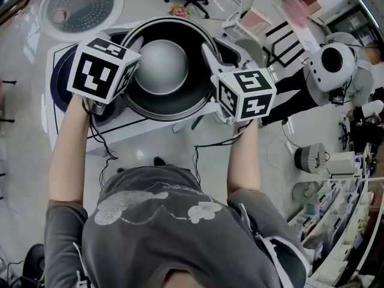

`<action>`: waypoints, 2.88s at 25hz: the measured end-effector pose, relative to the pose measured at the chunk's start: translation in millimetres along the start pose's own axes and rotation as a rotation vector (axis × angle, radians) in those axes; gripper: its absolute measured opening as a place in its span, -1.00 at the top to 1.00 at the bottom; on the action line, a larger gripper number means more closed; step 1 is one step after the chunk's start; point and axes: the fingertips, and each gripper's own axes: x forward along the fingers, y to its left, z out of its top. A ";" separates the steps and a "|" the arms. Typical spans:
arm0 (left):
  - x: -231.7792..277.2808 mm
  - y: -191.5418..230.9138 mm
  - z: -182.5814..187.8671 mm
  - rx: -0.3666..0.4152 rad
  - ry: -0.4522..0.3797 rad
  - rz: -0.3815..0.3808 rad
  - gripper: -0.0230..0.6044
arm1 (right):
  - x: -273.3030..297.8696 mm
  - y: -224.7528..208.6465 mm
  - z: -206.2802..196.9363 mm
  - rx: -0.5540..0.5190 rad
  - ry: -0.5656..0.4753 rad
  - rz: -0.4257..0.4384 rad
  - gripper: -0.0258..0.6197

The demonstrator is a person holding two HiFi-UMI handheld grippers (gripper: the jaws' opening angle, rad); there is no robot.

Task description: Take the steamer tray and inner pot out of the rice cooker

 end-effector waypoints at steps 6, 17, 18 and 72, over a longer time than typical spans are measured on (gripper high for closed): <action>50.5 -44.6 -11.3 -0.008 0.078 -0.078 0.77 | -12.2 -34.9 -57.6 0.080 0.081 0.014 0.63; 118.3 -94.1 -89.3 -0.143 0.252 -0.148 0.77 | 1.5 -45.7 -166.4 0.171 0.261 0.127 0.63; 123.2 -95.6 -94.9 -0.150 0.266 -0.146 0.77 | 5.5 -45.8 -174.4 0.170 0.278 0.136 0.63; 105.1 -60.5 -85.8 -0.204 -0.005 0.354 -0.22 | 68.3 -48.9 -134.2 0.009 -0.092 0.280 0.20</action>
